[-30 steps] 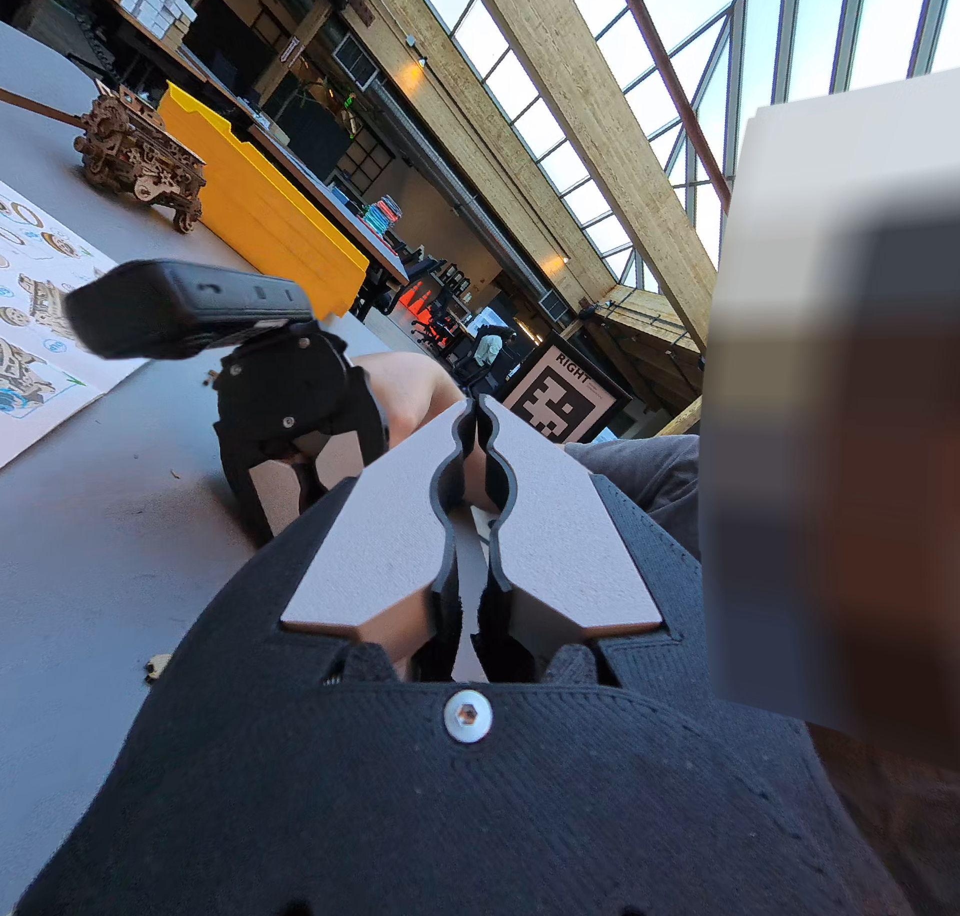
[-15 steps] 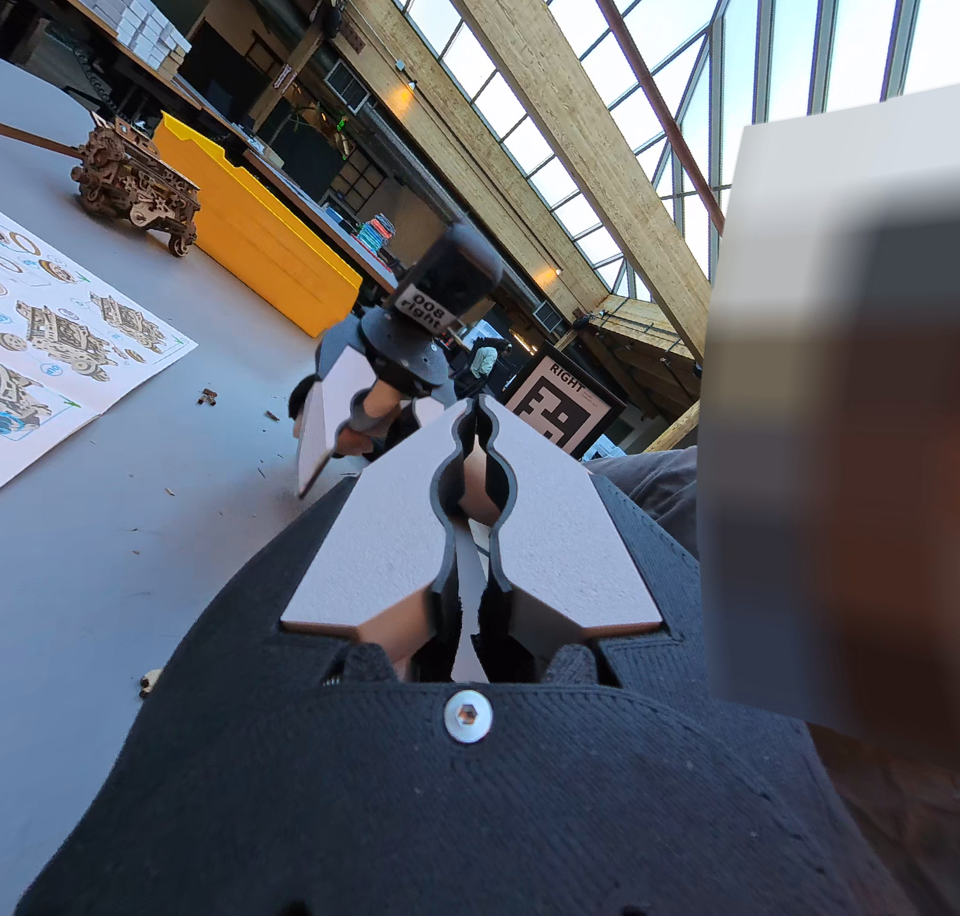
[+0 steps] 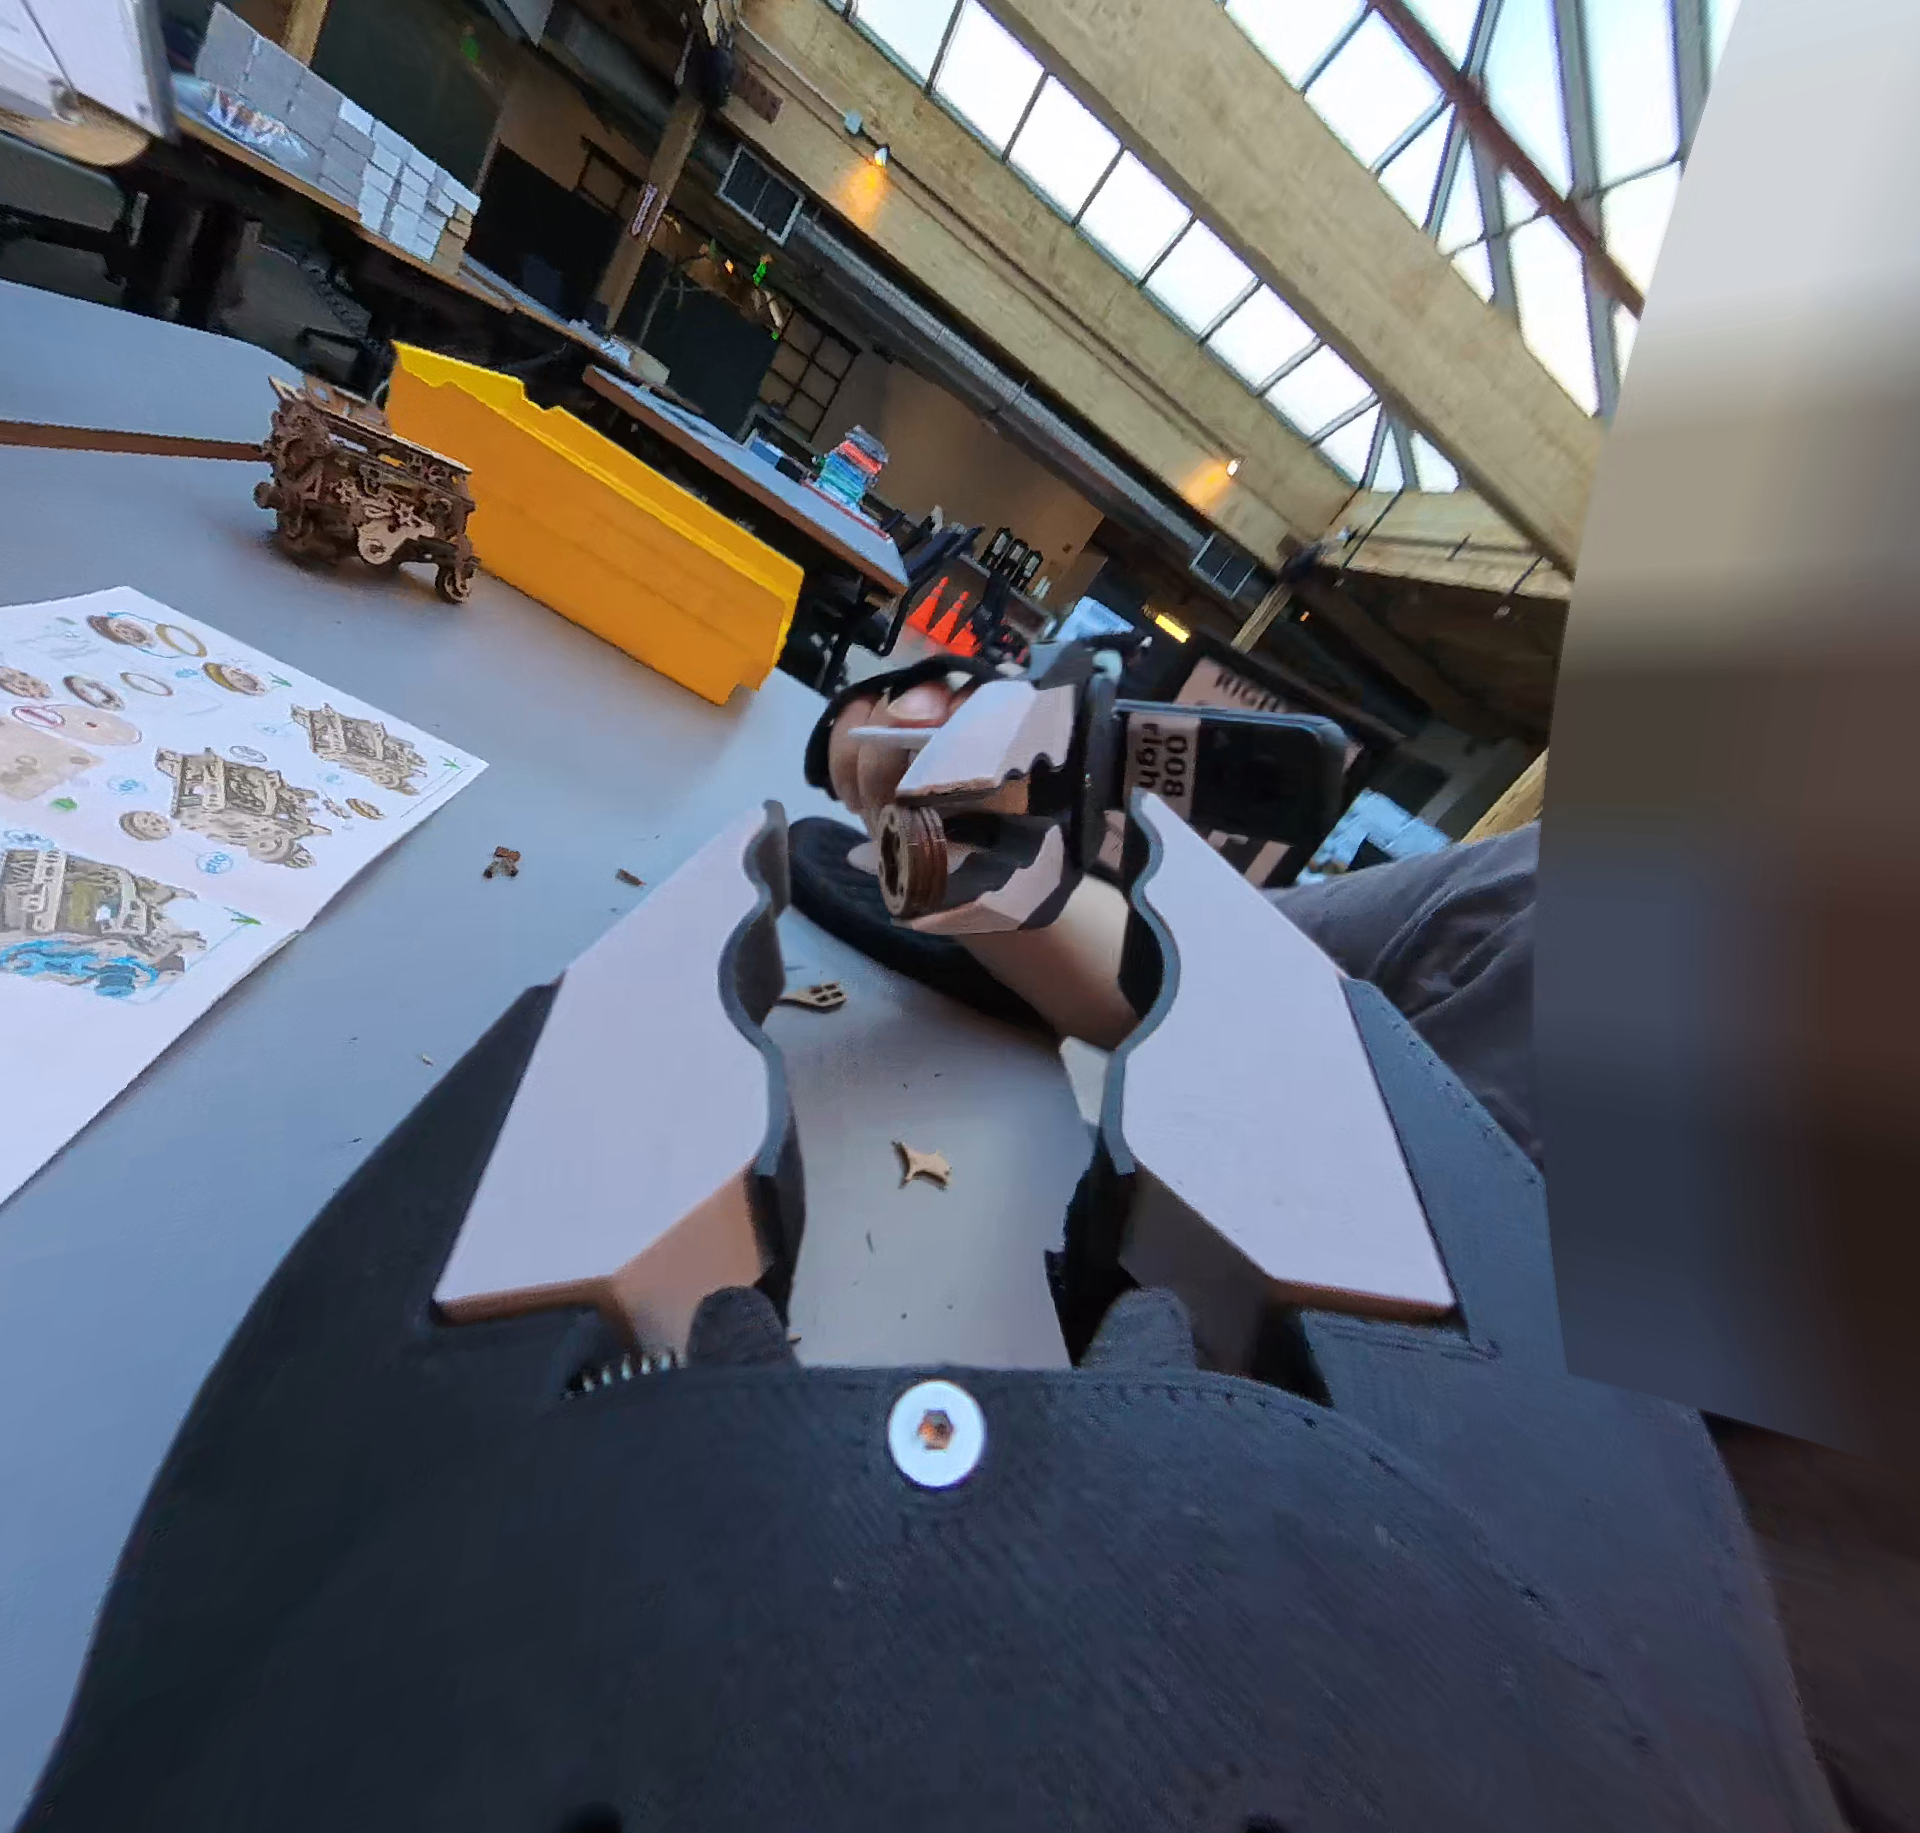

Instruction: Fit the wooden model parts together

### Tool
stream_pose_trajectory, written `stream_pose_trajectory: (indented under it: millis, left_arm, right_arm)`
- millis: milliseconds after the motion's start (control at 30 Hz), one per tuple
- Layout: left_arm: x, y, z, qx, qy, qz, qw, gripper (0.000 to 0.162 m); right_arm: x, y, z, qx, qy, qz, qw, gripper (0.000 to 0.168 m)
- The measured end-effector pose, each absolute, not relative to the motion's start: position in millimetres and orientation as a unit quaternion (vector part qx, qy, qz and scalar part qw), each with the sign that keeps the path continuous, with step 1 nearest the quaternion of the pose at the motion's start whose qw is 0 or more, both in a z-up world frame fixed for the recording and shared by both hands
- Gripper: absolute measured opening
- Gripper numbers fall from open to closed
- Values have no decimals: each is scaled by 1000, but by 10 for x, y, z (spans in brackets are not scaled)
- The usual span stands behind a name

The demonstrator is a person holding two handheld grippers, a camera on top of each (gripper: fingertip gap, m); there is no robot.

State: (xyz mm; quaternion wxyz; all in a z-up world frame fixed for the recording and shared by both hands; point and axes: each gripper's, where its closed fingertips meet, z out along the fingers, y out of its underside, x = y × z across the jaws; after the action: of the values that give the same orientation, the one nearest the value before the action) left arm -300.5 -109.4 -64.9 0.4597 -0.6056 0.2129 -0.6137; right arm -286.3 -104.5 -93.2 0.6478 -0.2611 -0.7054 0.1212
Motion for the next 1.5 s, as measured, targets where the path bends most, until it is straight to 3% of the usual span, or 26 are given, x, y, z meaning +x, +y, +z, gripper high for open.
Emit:
stream_pose_trajectory:
  millis: [67, 200, 233, 367, 533, 600, 733, 933, 1200, 1500]
  left_arm:
    - [-2833, -1164, -725, -622, 259, -574, 465, 60]
    - [-2701, -1185, -878, -644, 322, -487, 494, 26]
    - [-2696, -1212, -871, -637, 341, -471, 506, 7]
    - [-2761, -1170, -825, -628, 377, -370, 571, 7]
    - [-2797, -1256, -785, -575, 481, -173, 639, 7]
    - [-2709, -1330, -826, -555, 517, -140, 636, 8]
    - [-2658, -1341, -948, -537, 552, -85, 632, 8]
    - [-2635, -1298, -1047, -533, 564, -51, 628, 8]
    - [-2626, -1321, -1169, -546, 578, -57, 603, 8]
    - [-2641, -1339, -1112, -542, 564, -63, 620, 14]
  right_arm:
    - [-2896, -1093, -904, -240, -695, 90, 672, 25]
    - [-2917, -1187, -821, -205, -684, 57, 698, 25]
    - [-2920, -1194, -834, -201, -686, 49, 697, 25]
    - [-2914, -1190, -808, -200, -684, 66, 699, 31]
    - [-2787, -1193, -639, -290, -665, 273, 631, 33]
    - [-2762, -1309, -614, -290, -673, 331, 595, 16]
    - [-2734, -1363, -734, -290, -704, 323, 563, 9]
    - [-2678, -1315, -919, -322, -737, 297, 514, 20]
    - [-2761, -1358, -1115, -317, -760, 266, 501, 8]
    - [-2732, -1364, -1018, -319, -738, 327, 497, 8]
